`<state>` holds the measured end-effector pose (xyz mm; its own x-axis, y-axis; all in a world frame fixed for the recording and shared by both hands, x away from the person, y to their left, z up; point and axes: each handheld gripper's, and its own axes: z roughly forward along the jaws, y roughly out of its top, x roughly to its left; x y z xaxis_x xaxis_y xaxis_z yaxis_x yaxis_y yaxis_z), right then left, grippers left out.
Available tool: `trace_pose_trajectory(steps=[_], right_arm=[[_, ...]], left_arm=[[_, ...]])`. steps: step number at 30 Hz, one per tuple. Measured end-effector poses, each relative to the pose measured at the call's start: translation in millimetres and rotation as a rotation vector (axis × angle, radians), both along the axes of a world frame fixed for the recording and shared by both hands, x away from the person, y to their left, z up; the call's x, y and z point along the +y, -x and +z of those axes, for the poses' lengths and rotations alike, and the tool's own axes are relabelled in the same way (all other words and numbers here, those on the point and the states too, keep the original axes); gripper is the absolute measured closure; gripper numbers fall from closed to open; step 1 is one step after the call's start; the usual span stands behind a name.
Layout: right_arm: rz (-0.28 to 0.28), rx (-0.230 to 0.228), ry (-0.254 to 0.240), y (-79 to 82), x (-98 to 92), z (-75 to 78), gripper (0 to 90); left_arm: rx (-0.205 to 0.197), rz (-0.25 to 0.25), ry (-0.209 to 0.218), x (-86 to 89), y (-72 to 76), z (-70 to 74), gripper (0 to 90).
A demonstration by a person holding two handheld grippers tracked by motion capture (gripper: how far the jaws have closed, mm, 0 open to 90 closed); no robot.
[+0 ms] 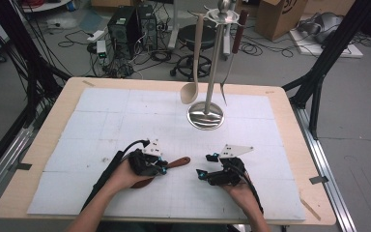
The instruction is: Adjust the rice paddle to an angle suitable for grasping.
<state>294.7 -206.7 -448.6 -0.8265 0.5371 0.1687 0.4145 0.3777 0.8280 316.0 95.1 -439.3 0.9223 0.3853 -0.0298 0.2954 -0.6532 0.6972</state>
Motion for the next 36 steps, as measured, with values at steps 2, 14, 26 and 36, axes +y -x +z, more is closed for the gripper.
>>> trace_pose_trajectory(steps=[2,14,26,36], right_arm=[[0.01,0.004,0.002,-0.2,3.8,-0.3,29.1],[0.054,0.033,-0.008,-4.6,23.3,1.2,31.9],[0.088,0.042,-0.111,-9.2,40.5,18.0,44.3],[0.08,0.055,-0.124,-11.1,43.8,18.2,45.2]], left_arm=[[-0.003,-0.001,0.003,0.2,0.4,0.5,78.0],[-0.004,0.004,0.105,7.9,2.4,13.3,78.0],[0.007,-0.016,0.19,10.4,5.0,23.4,78.1],[0.043,-0.016,0.182,11.9,5.6,21.3,70.1]])
